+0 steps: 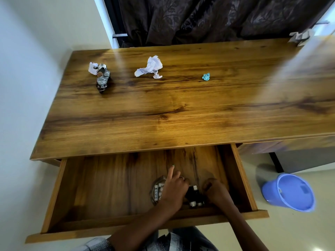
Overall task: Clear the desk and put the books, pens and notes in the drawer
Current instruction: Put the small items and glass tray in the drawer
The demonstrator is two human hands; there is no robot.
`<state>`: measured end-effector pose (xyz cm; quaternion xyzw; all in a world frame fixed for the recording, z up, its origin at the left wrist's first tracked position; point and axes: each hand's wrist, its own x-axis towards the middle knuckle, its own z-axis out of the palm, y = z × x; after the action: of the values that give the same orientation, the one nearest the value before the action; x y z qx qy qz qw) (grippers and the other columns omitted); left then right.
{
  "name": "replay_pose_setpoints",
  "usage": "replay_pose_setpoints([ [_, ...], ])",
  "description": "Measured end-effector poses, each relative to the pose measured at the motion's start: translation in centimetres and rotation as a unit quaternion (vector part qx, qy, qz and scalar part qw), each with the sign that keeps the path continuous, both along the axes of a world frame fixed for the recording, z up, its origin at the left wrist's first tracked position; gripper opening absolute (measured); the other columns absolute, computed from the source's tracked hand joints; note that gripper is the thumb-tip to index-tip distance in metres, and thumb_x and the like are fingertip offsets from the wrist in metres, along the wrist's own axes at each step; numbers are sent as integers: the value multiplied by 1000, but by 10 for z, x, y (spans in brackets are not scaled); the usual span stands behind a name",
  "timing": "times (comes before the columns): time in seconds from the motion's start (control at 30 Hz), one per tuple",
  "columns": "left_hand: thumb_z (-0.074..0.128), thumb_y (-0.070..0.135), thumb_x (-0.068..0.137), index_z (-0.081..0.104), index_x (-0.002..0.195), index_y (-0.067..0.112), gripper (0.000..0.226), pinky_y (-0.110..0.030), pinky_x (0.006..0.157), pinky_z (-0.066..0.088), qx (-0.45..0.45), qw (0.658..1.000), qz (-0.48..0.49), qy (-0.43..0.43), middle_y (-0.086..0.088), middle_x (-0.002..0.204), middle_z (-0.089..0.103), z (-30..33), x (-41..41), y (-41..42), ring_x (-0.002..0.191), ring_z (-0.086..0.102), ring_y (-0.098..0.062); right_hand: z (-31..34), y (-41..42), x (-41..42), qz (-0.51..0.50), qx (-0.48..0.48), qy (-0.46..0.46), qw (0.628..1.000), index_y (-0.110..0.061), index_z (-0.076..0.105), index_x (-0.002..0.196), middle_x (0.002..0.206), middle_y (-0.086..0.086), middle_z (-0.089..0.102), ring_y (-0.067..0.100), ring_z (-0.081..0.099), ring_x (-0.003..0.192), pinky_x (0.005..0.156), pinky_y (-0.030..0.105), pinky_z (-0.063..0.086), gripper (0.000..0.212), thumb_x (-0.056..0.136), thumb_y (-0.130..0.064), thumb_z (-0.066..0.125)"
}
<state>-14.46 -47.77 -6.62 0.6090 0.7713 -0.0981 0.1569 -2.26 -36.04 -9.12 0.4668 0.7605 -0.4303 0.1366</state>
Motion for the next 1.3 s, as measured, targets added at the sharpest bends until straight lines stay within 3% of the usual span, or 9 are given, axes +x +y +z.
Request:
replay_pose_setpoints([
  [0.17, 68, 23, 83, 54, 124, 11, 45, -44, 107, -16, 8, 1000, 10, -7, -7, 126, 58, -3, -1, 0, 134, 33, -27, -3, 2, 1, -10, 3, -6, 1000, -11, 61, 101, 95, 6, 64, 15, 62, 82, 74, 27, 54, 13, 90, -9, 54],
  [0.43, 69, 25, 82, 47, 131, 15, 55, -44, 113, -8, 41, 998, 30, -45, -6, 129, 57, -9, -3, -5, 134, 35, -25, -5, 1, 1, 15, 7, -1, 1000, -15, 60, 98, 94, 1, 62, 11, 60, 81, 66, 17, 46, 11, 90, -10, 54],
  [0.77, 64, 31, 86, 41, 137, 15, 58, -47, 115, -3, 38, 998, 30, -52, -7, 136, 51, -8, -3, -9, 136, 33, -25, -6, 0, 0, 28, 15, 11, 999, -25, 56, 92, 98, 0, 64, 8, 61, 82, 76, 24, 53, 13, 90, -12, 54],
  [0.9, 53, 47, 88, 52, 128, 20, 49, -41, 113, 9, 98, 993, 31, -54, -1, 122, 61, -9, -6, -18, 122, 49, -22, 12, -9, 0, 20, 78, 30, 996, -24, 57, 98, 93, -5, 64, 5, 61, 77, 69, 22, 53, 7, 92, -24, 53],
  [1.0, 34, 66, 88, 61, 117, 26, 56, -37, 109, 26, 175, 973, 88, -121, 7, 116, 64, 8, -10, -37, 112, 56, -12, 32, -33, -1, 74, 244, 132, 958, -26, 57, 99, 94, -11, 59, -1, 54, 79, 62, 14, 45, 22, 93, -39, 41],
  [1.1, 13, 77, 83, 37, 141, 31, 77, -41, 116, 11, 161, 967, 70, -185, 12, 146, 38, 14, -16, -64, 134, 29, -7, 44, -59, 2, 199, 323, 179, 908, -31, 57, 106, 106, -11, 62, 3, 54, 98, 79, 22, 49, 33, 90, -51, 36],
  [1.17, 17, 81, 81, 29, 145, 27, 85, -46, 115, 20, 161, 972, 4, -170, 8, 150, 32, 7, -22, -80, 136, 26, -9, 42, -67, 7, 293, 347, 165, 875, -31, 53, 117, 123, -11, 59, 7, 47, 116, 94, 31, 45, 45, 90, -60, 30],
  [1.23, 30, 83, 77, 27, 147, 23, 92, -47, 110, 32, 122, 983, -32, -136, 5, 149, 33, -3, -26, -92, 135, 30, -13, 33, -68, 12, 358, 365, 169, 843, -26, 53, 123, 132, -6, 55, 13, 39, 127, 108, 33, 30, 58, 87, -66, 32],
  [1.3, 32, 85, 74, 21, 149, 22, 98, -43, 113, 24, 144, 981, -25, -124, 5, 151, 29, -6, -26, -94, 137, 28, -15, 25, -67, 13, 382, 390, 176, 819, -21, 54, 124, 135, -1, 54, 18, 36, 131, 112, 36, 18, 61, 86, -65, 37],
])
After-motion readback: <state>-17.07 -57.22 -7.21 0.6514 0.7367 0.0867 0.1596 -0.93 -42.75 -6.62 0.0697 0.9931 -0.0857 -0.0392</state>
